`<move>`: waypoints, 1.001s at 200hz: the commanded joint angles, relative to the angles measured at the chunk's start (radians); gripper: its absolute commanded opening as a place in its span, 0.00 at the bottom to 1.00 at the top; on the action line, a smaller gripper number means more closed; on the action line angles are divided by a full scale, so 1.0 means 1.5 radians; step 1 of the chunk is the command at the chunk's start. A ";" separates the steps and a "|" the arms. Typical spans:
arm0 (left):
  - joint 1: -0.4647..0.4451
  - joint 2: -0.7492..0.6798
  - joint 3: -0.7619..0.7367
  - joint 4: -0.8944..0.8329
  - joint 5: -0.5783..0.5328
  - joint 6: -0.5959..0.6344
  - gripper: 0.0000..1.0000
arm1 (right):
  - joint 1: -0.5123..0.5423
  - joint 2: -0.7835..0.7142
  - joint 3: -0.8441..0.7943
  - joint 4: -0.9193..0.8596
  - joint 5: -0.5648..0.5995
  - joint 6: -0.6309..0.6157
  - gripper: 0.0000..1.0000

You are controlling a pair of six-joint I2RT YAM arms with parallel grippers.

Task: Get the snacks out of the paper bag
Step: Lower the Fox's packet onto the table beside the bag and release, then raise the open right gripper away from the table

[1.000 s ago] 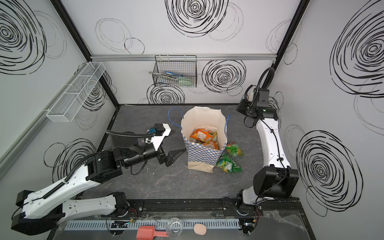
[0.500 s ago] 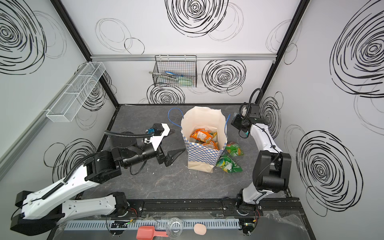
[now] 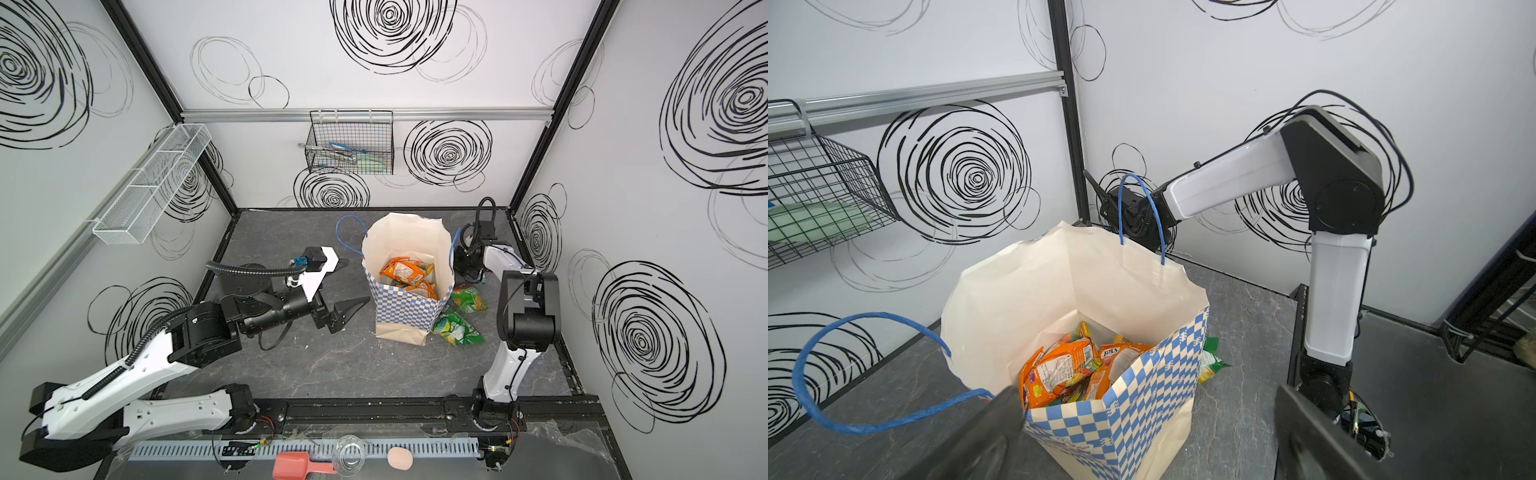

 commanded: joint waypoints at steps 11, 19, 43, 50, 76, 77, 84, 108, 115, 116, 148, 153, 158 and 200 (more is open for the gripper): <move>0.005 -0.015 -0.005 0.031 -0.008 -0.006 0.96 | 0.001 -0.010 -0.005 -0.014 0.003 -0.011 0.13; 0.004 -0.015 -0.005 0.032 -0.009 -0.006 0.96 | 0.002 -0.014 -0.003 -0.019 0.005 -0.011 0.19; 0.005 -0.011 -0.005 0.036 -0.010 -0.007 0.96 | 0.002 -0.029 0.009 -0.038 0.012 -0.012 0.38; 0.005 -0.010 -0.004 0.036 -0.010 -0.006 0.96 | 0.002 -0.036 0.014 -0.042 0.017 -0.011 0.42; 0.006 -0.006 -0.002 0.034 -0.009 -0.005 0.96 | -0.001 -0.074 0.028 -0.049 0.038 -0.006 0.60; 0.006 -0.005 -0.002 0.034 -0.009 -0.005 0.96 | -0.001 -0.076 0.028 -0.049 0.038 -0.006 0.60; 0.005 -0.005 -0.002 0.033 -0.009 -0.005 0.96 | -0.003 -0.086 0.033 -0.052 0.044 -0.004 0.63; 0.008 -0.003 0.001 0.026 -0.011 -0.003 0.96 | -0.019 -0.119 0.055 -0.066 0.048 0.008 0.70; 0.009 -0.002 0.004 0.023 -0.011 -0.002 0.96 | -0.025 -0.128 0.065 -0.073 0.049 0.012 0.72; 0.009 -0.002 0.004 0.023 -0.011 -0.002 0.96 | -0.025 -0.130 0.067 -0.073 0.049 0.012 0.72; 0.015 0.000 0.008 0.019 -0.012 0.000 0.96 | -0.042 -0.180 0.111 -0.073 0.047 0.021 0.77; 0.016 0.000 0.008 0.019 -0.012 0.000 0.96 | -0.043 -0.190 0.117 -0.069 0.045 0.022 0.77; 0.017 0.001 0.008 0.019 -0.011 -0.001 0.96 | -0.043 -0.200 0.124 -0.064 0.044 0.023 0.77; 0.025 -0.003 0.000 0.024 -0.008 -0.001 0.96 | -0.039 -0.285 0.179 -0.008 0.033 0.070 0.80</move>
